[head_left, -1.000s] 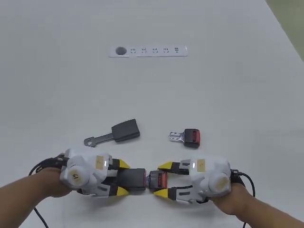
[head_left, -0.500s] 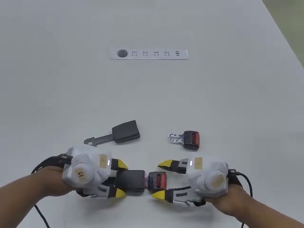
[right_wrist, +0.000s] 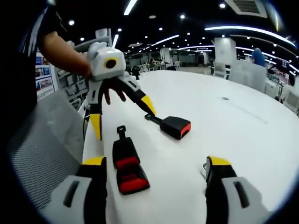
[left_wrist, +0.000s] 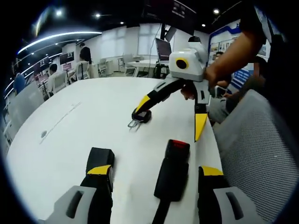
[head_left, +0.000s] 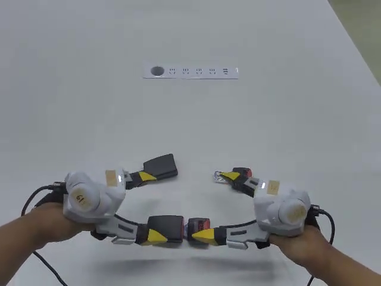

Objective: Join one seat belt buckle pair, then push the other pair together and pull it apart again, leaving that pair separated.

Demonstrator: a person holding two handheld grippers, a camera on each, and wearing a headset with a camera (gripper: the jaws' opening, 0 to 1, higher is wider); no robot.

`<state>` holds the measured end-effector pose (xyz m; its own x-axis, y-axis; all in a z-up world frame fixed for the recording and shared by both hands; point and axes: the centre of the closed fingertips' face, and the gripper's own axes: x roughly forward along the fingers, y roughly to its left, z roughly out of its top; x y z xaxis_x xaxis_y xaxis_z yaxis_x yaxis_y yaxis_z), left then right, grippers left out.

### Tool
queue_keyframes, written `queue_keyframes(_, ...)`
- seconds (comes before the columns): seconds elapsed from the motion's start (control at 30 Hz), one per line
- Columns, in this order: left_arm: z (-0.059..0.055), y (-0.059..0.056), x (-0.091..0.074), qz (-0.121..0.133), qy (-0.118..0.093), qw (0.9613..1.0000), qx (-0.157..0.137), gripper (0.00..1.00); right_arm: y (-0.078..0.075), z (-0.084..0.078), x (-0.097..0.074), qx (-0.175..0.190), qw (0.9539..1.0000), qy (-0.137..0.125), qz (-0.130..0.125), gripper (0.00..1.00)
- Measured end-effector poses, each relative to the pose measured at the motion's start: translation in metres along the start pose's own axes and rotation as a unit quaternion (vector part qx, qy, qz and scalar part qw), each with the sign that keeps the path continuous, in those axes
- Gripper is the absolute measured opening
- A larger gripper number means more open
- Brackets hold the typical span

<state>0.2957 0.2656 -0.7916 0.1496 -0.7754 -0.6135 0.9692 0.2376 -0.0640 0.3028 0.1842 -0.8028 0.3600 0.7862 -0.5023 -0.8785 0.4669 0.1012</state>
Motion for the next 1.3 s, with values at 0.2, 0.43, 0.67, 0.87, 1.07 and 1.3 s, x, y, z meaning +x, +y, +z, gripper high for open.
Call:
queue_keyframes(0.2,0.003,0.034,-0.010,0.043,0.001,0.9990,-0.010,0.77,-0.032,0.000,-0.013,0.020,0.9993,0.005,-0.032,0.91)
queue_keyframes(0.43,0.011,0.059,-0.012,0.062,-0.004,0.9980,-0.014,0.77,-0.064,-0.005,-0.025,0.016,0.9985,0.016,-0.051,0.90)
queue_keyframes(0.67,0.009,0.075,-0.001,0.063,0.005,0.9976,-0.028,0.77,-0.082,-0.022,-0.031,-0.010,0.9983,0.047,-0.034,0.90)
queue_keyframes(0.87,0.000,0.084,0.011,0.061,0.021,0.9974,-0.034,0.75,-0.090,-0.038,-0.030,-0.023,0.9970,0.073,-0.012,0.86)
queue_keyframes(1.07,-0.009,0.086,0.021,0.046,0.032,0.9978,-0.035,0.68,-0.092,-0.050,-0.026,-0.023,0.9954,0.091,0.014,0.79)
queue_keyframes(1.3,-0.024,0.088,0.032,0.026,0.047,0.9976,-0.044,0.66,-0.094,-0.056,-0.023,-0.040,0.9926,0.109,0.034,0.75)
